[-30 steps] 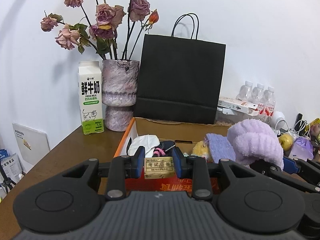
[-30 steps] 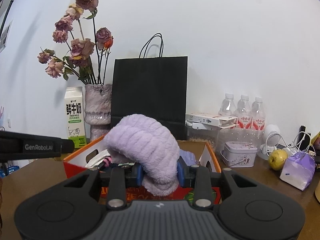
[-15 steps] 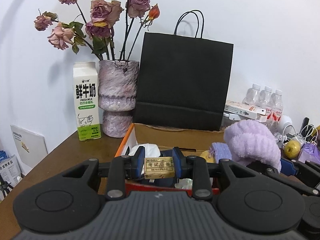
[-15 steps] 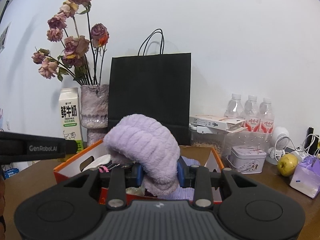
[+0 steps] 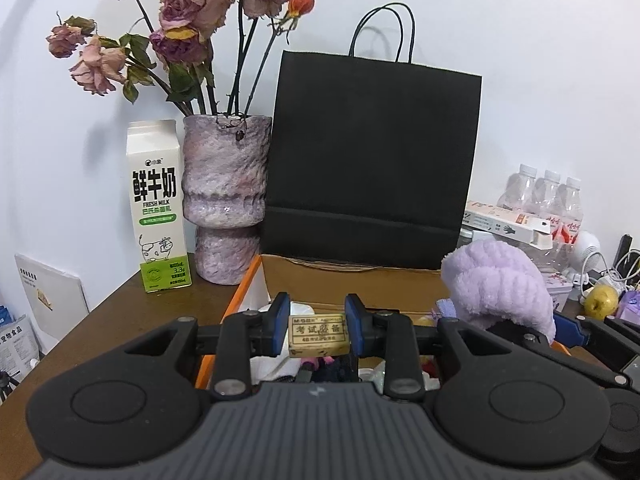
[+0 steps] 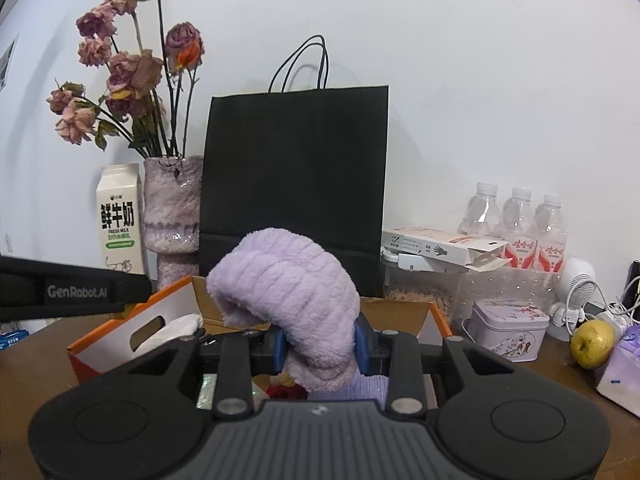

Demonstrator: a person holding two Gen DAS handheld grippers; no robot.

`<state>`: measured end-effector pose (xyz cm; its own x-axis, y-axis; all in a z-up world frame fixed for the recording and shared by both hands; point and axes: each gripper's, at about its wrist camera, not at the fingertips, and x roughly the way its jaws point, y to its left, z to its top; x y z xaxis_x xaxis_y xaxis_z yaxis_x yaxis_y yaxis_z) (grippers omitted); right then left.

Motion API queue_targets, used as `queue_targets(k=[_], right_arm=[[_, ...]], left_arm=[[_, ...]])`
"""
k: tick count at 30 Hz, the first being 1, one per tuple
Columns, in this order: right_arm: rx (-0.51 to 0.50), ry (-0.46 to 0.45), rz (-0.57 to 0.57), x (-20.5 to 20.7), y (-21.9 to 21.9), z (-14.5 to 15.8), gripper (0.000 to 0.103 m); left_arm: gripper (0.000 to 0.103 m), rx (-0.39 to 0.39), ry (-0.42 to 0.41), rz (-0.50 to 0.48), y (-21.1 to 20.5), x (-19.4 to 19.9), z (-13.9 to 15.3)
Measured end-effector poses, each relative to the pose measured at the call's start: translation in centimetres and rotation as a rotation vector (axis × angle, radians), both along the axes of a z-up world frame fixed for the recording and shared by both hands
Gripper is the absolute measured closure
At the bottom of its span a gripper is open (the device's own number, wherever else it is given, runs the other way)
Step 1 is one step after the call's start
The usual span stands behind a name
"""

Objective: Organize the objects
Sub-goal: 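Lower into the box and open both grippers to release block and headband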

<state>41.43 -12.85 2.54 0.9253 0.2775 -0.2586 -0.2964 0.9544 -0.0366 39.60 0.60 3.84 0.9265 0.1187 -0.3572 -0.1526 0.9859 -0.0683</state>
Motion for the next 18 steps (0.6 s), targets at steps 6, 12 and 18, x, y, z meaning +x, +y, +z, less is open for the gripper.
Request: queue_targets(k=[6, 12, 18], right_arm=[[0.0, 0.01, 0.0, 1.7, -0.1, -0.3, 0.072], [-0.006, 0.022, 0.004, 3.1, 0.0, -0.6, 0.071], [-0.02, 0.041, 0.008, 4.5, 0.2, -0.9, 0.068]], left_arm=[[0.072, 0.013, 0.006, 0.0, 0.1, 1.6, -0.4], [0.072, 0.025, 0.007, -0.001, 0.1, 3.2, -0.6], [0.072, 0.026, 0.014, -0.009, 0.0, 5.1, -0.8]])
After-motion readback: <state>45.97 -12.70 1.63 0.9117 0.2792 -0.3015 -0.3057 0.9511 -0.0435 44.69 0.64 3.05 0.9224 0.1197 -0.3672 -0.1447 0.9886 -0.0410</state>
